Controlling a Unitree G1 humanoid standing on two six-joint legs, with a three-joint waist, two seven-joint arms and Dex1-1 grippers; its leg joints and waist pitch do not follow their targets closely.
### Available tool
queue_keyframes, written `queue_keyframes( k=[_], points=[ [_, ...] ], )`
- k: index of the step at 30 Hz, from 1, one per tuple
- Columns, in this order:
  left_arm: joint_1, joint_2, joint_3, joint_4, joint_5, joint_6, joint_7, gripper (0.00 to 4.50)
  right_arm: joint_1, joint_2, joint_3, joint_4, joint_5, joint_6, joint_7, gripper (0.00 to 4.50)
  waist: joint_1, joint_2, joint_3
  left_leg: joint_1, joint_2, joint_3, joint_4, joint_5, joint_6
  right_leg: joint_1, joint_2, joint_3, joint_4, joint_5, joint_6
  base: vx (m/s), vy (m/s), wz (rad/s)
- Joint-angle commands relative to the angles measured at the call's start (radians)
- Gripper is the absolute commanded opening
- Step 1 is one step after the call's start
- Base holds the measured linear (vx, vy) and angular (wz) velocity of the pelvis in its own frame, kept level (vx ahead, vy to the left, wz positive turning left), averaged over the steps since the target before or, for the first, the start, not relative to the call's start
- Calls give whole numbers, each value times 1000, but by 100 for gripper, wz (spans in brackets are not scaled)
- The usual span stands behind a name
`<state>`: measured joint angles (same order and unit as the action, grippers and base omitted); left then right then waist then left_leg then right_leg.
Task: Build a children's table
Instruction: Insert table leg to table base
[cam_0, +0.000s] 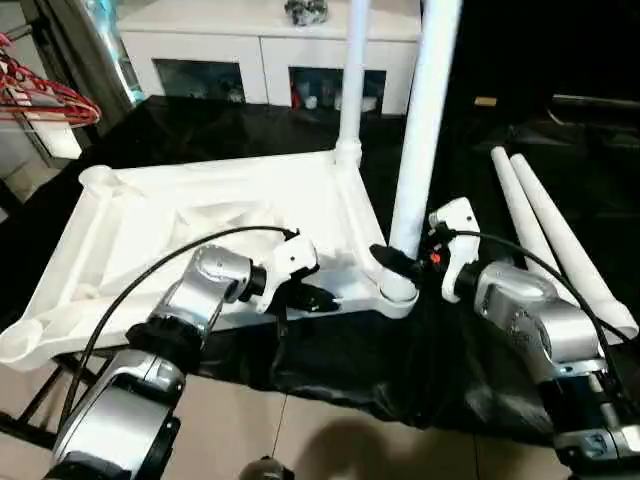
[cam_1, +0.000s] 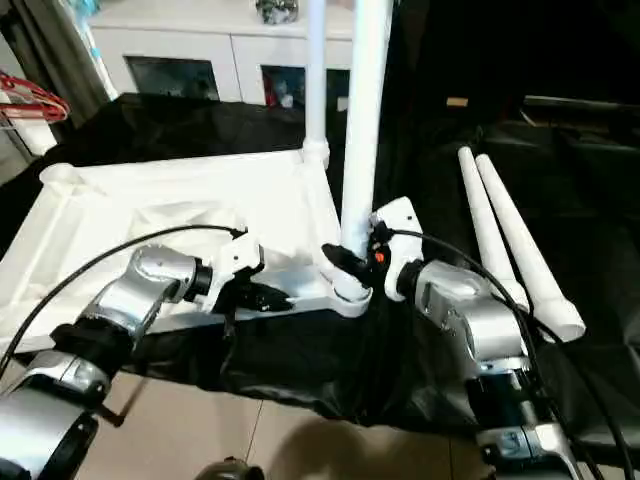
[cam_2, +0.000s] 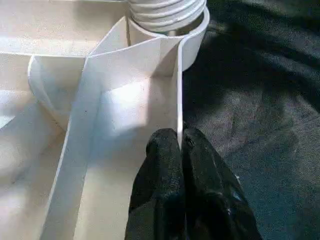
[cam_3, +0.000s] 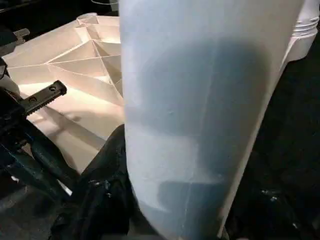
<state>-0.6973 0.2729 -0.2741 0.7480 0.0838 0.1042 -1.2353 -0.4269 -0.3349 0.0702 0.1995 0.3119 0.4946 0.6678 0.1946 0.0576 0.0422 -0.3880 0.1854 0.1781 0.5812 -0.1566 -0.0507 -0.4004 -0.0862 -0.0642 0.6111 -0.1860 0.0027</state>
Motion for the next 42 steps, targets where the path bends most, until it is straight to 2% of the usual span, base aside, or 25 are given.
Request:
queue_keyframes(
  k=[1, 3, 4, 6, 13, 15, 21, 27, 29, 30, 31, 32, 37, 38, 39, 40, 41, 42],
  points=[
    [31, -2, -39, -7, 11, 31, -22, 0, 1, -2, 5, 35, -18, 4, -4, 190, -5, -18, -62, 19, 45, -17, -71, -255, 5, 37, -75, 44, -77, -248, -178, 0, 0, 0],
    [38, -10, -27, -31, 16, 55, 34, 0, 5, 2, 8, 46, -15, 3, 2, 190, -7, -17, -62, 21, 47, -20, -73, -282, -6, 37, -77, 45, -79, -287, -171, 0, 0, 0],
    [39, -11, -26, -32, 18, 56, 40, 0, 5, 3, 9, 47, -15, 2, 2, 190, -7, -19, -61, 22, 47, -19, -74, -286, -7, 35, -75, 45, -81, -292, -167, 0, 0, 0],
    [56, -6, -24, -78, 7, 93, 37, 0, 12, 4, 9, 46, -15, 2, 7, 190, -7, -16, -61, 22, 48, -22, -77, -301, -12, 35, -76, 45, -82, -309, -159, 0, 0, 0],
    [62, 0, -14, -105, -7, 115, 37, 0, 22, 5, 0, 49, -15, -7, 4, 190, -10, -14, -62, 19, 43, -21, -76, -289, -8, 37, -74, 45, -82, -268, -163, 0, 0, 0],
    [73, 7, -20, -138, -16, 132, 19, 0, 23, 19, -25, 67, 2, -15, 1, 190, -11, -10, -63, 20, 44, -22, -76, -293, -9, 37, -75, 44, -80, -265, -167, 0, 0, 0],
    [88, 21, -30, -171, -16, 155, 10, 0, 32, 34, -77, 104, 44, -20, 6, 189, -26, -12, -62, 18, 42, -21, -77, -298, -3, 39, -74, 42, -82, -261, -180, 0, 0, 0],
    [92, 31, -35, -180, -14, 162, 10, 0, 64, 58, -137, 145, 90, -13, 2, 189, -26, -12, -62, 18, 43, -20, -77, -285, 4, 38, -73, 42, -81, -252, -185, 0, 0, 0],
    [90, 31, -32, -179, -17, 166, 15, 0, 76, 62, -138, 156, 92, -26, 3, 189, -26, -8, -62, 18, 42, -21, -77, -283, 2, 38, -73, 41, -81, -244, -187, 0, 0, 0],
    [89, 32, -32, -180, -18, 168, 16, 0, 81, 65, -139, 160, 93, -31, 4, 189, -26, -10, -62, 18, 42, -20, -77, -287, 2, 39, -73, 41, -82, -248, -186, 0, 0, 0],
    [86, 32, -30, -177, -18, 168, 22, 0, 93, 73, -144, 167, 96, -45, 1, 189, -25, -5, -62, 19, 42, -21, -77, -290, 0, 39, -74, 41, -81, -252, -186, 0, 0, 0],
    [84, 32, -29, -176, -17, 168, 26, 0, 100, 78, -148, 172, 99, -54, -2, 189, -26, -8, -62, 19, 42, -20, -78, -298, 0, 38, -75, 42, -84, -260, -184, 0, 0, 0],
    [80, 31, -28, -170, -18, 166, 42, 0, 148, 109, -172, 182, 109, -104, -17, 189, -27, -6, -60, 21, 44, -22, -82, -325, -5, 36, -75, 42, -87, -284, -179, 0, 0, 0],
    [78, 30, -27, -167, -20, 166, 47, 0, 166, 124, -189, 180, 123, -123, -23, 189, -27, -2, -60, 22, 44, -23, -83, -344, -8, 34, -76, 43, -90, -299, -176, 0, 0, 0],
    [77, 30, -27, -165, -19, 164, 48, 0, 171, 128, -196, 180, 128, -128, -26, 189, -27, -4, -60, 21, 44, -24, -84, -346, -9, 35, -76, 43, -90, -300, -175, 0, 0, 0],
    [75, 30, -26, -160, -19, 162, 49, 0, 178, 132, -200, 186, 127, -142, -28, 189, -26, 3, -60, 22, 44, -26, -84, -350, -12, 36, -76, 42, -89, -300, -176, 0, 0, 0],
    [74, 30, -26, -157, -19, 161, 51, 0, 186, 136, -205, 194, 127, -159, -30, 189, -29, -1, -59, 22, 44, -25, -86, -358, -13, 35, -73, 41, -90, -299, -176, 0, 0, 0],
    [72, 30, -26, -154, -19, 159, 51, 0, 192, 139, -207, 200, 126, -171, -31, 189, -29, 1, -58, 21, 43, -26, -86, -367, -14, 35, -75, 42, -91, -307, -174, 0, 0, 0]
  ],
)
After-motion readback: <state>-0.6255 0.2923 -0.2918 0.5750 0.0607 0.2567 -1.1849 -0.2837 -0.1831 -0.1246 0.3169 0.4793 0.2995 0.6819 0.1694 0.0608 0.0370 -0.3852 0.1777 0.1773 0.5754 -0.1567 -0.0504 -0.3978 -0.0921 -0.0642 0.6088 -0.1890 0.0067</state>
